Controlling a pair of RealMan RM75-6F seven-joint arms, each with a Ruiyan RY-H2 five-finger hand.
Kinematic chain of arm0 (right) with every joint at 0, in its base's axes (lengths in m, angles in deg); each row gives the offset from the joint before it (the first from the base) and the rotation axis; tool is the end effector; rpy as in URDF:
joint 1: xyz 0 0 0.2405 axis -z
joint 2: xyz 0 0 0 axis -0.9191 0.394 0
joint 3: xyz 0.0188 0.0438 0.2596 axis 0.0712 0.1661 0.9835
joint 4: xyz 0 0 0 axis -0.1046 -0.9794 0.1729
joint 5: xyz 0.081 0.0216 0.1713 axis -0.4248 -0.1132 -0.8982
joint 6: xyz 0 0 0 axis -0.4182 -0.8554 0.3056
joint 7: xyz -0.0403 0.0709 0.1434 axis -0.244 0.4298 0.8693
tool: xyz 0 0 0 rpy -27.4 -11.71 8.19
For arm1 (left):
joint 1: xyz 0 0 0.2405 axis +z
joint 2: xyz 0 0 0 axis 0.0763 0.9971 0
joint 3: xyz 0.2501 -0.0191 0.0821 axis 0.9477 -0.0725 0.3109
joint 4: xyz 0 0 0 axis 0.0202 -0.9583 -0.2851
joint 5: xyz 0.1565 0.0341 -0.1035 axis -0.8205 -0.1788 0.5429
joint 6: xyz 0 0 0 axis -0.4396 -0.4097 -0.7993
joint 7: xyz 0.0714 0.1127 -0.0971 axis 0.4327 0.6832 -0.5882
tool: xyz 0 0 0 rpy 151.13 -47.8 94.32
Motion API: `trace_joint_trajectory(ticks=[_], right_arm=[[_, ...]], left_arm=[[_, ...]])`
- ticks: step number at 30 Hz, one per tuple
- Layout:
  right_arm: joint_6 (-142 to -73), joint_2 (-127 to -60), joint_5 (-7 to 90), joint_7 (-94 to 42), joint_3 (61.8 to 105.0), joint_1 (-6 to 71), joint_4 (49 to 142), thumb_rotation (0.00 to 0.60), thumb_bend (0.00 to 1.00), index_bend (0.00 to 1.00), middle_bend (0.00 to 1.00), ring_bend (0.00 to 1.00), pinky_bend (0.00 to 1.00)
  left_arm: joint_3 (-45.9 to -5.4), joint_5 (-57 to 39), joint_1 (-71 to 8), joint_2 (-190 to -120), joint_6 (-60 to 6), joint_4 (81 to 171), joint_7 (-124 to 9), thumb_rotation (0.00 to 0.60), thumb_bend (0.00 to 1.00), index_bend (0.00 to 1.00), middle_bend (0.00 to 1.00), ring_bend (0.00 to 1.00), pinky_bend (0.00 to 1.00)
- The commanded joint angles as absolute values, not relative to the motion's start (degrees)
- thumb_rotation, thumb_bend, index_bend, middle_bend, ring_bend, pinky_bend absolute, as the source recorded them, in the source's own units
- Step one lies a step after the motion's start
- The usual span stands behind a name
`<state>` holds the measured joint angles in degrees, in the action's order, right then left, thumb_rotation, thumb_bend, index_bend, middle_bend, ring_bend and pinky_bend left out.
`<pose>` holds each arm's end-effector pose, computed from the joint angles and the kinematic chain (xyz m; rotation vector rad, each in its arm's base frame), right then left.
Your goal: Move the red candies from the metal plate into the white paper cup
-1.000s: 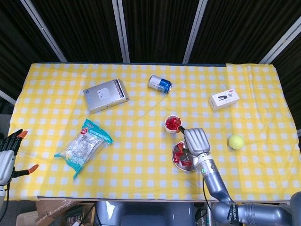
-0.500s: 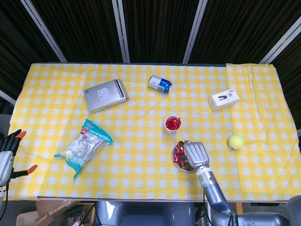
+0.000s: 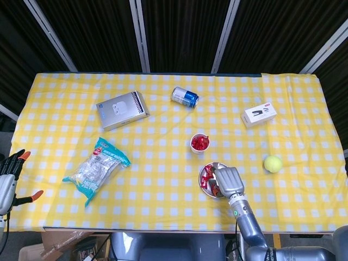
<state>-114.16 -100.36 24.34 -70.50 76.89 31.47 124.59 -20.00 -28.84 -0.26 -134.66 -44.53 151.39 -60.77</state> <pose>-0.1824 -0.2855 -0.0155 1.7544 -1.1036 0.6202 -0.3110 0.1966 0.1736 -1.3042 -1.0894 -0.9212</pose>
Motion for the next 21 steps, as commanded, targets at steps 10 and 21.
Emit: trace_joint_trajectory(ticks=[10, 21], right_arm=[[-113.91, -100.38, 24.18, -69.66, 76.23, 32.35, 124.46, 0.600, 0.28, 0.42, 0.83, 0.84, 0.95], [-113.71, -100.73, 24.11, -69.97, 76.31, 32.37, 124.05, 0.600, 0.28, 0.44, 0.83, 0.84, 0.95]], left_arm=[[-19.90, -29.14, -0.13, -134.68, -44.74, 151.27, -60.93, 0.600, 0.04, 0.00, 0.00, 0.00, 0.00], [-19.92, -29.09, -0.11, -134.68, -44.72, 151.26, -60.87, 0.600, 0.04, 0.00, 0.00, 0.00, 0.00]])
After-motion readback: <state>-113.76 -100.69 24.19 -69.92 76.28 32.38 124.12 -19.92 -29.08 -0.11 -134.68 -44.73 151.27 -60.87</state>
